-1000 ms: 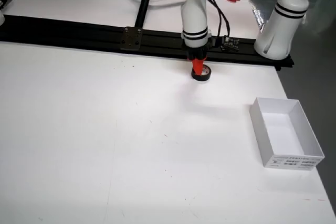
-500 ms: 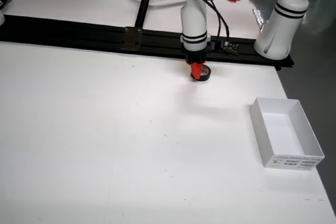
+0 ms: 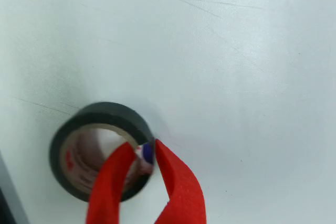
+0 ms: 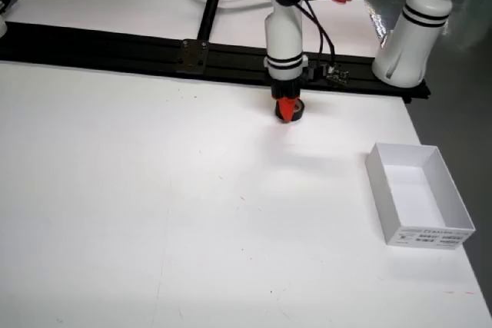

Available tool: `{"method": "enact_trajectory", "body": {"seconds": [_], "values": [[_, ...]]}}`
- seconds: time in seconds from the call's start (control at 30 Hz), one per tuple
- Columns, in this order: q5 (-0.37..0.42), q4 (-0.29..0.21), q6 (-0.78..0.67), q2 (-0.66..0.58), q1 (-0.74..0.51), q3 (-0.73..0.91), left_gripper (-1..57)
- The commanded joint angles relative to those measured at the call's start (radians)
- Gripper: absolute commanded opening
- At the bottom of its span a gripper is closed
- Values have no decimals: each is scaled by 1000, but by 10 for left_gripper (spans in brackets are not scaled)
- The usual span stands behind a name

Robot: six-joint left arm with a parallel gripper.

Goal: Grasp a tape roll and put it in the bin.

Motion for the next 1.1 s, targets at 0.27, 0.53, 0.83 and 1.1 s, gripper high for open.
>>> {"method": "enact_trajectory", "body": {"seconds": [0.27, 0.53, 0.83, 1.1], "values": [[60, 25, 7, -41, 28, -3, -5], [190, 119, 33, -254, 117, -3, -5], [285, 156, 101, -392, 250, -3, -5], [302, 165, 162, -427, 397, -3, -5]]}}
